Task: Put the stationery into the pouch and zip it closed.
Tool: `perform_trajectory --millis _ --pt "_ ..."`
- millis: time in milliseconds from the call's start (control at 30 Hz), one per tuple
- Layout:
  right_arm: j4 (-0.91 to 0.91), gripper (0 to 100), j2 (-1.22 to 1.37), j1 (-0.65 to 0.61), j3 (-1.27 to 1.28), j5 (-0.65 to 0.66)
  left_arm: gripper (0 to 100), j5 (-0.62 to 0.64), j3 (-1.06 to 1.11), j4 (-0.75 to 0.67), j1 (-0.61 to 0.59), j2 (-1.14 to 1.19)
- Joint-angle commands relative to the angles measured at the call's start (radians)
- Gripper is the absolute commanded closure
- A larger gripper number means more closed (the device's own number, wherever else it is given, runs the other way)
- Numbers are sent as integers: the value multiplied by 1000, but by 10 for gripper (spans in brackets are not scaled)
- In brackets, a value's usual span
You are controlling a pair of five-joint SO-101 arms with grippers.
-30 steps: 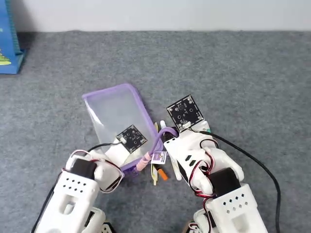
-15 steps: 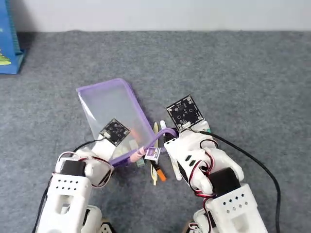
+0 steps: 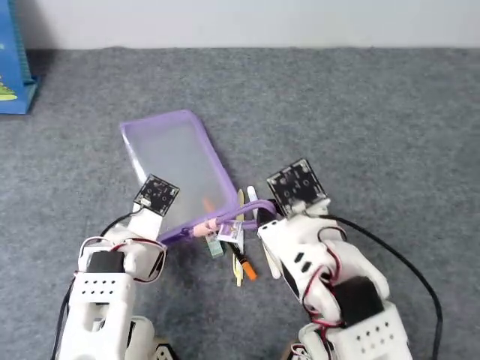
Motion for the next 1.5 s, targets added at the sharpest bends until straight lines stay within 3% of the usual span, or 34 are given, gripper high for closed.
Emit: perform_trajectory --millis 0,467,833,1100,1233,1467 --pt "30 988 -68 7 -23 -12 870 20 -13 -26 -5 2" --pt "77 988 -101 -53 -21 -12 940 37 -64 -20 -2 0" --pt "79 988 -101 -54 -15 -12 836 41 -85 23 91 2" --pt "91 988 -101 -54 -15 -14 811 41 -84 21 97 2" --pt "91 988 -101 -54 -15 -14 811 43 -84 17 166 2" --pt "102 988 -101 -56 -17 -14 815 106 -33 -199 155 9"
